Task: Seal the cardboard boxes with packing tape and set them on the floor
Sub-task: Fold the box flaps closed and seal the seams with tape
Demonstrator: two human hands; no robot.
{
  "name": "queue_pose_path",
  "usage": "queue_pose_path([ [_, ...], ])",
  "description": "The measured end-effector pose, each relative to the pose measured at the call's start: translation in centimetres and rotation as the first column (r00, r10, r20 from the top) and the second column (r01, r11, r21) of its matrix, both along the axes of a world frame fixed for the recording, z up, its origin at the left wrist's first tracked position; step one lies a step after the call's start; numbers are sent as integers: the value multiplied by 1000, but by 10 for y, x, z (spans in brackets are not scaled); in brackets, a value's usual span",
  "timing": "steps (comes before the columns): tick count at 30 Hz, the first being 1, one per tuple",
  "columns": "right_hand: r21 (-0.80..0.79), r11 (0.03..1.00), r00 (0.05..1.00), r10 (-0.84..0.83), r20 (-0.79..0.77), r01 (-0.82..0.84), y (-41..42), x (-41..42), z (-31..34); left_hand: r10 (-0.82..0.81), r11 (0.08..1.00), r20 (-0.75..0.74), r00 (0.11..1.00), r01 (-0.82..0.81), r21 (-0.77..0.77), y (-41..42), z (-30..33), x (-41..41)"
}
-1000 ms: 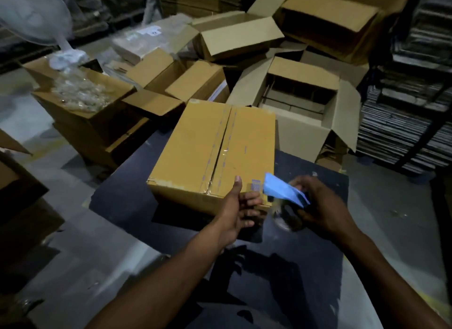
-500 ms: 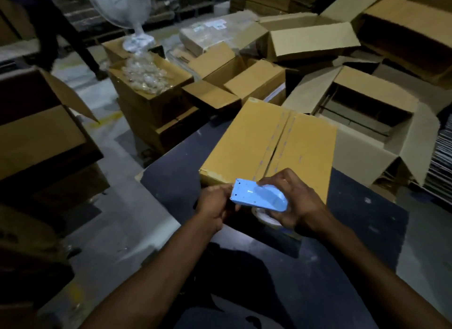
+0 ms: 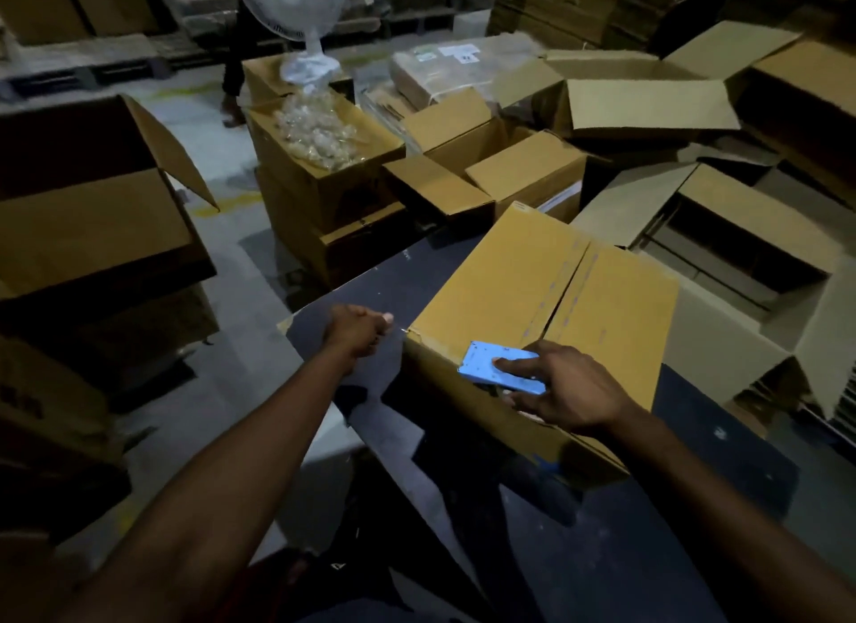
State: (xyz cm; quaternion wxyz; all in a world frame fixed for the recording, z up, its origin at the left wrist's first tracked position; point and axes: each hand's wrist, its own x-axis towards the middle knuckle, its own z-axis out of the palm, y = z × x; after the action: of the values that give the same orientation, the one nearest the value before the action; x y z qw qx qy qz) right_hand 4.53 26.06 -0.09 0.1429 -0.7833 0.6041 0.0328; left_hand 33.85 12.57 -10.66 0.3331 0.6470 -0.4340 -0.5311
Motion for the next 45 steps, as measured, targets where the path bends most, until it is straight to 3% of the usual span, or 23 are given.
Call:
queue_pose_path([
  [9, 58, 998, 994, -19, -111, 25, -19, 17, -18, 71, 996, 85, 994, -65, -67, -24, -38, 4],
  [16, 48, 996, 994, -66, -90, 70, -23, 20, -27, 51, 995, 141, 989, -39, -89, -19, -49, -6],
  [26, -27, 998, 975, -66, -214, 62, -37, 39, -26, 20, 998, -38, 999, -18, 55, -14, -70, -24],
  [31, -23, 999, 975, -41, -217, 37, -41, 40, -22, 102, 990, -82, 991, -93, 105, -14, -80, -27],
  [35, 11, 1000, 959, -20, -282, 24, -48, 52, -16, -52, 974, 85, 995, 31, 225, -2, -83, -14],
  [41, 12, 1000, 939, -4, -344, 9, -52, 64, -17, 64, 967, -128, 990, -29, 254, -7, -82, -11],
  [45, -22, 999, 944, 28, -330, -37, -51, 61, -17, 155, 947, -309, 938, -52, 317, -16, -100, -12],
])
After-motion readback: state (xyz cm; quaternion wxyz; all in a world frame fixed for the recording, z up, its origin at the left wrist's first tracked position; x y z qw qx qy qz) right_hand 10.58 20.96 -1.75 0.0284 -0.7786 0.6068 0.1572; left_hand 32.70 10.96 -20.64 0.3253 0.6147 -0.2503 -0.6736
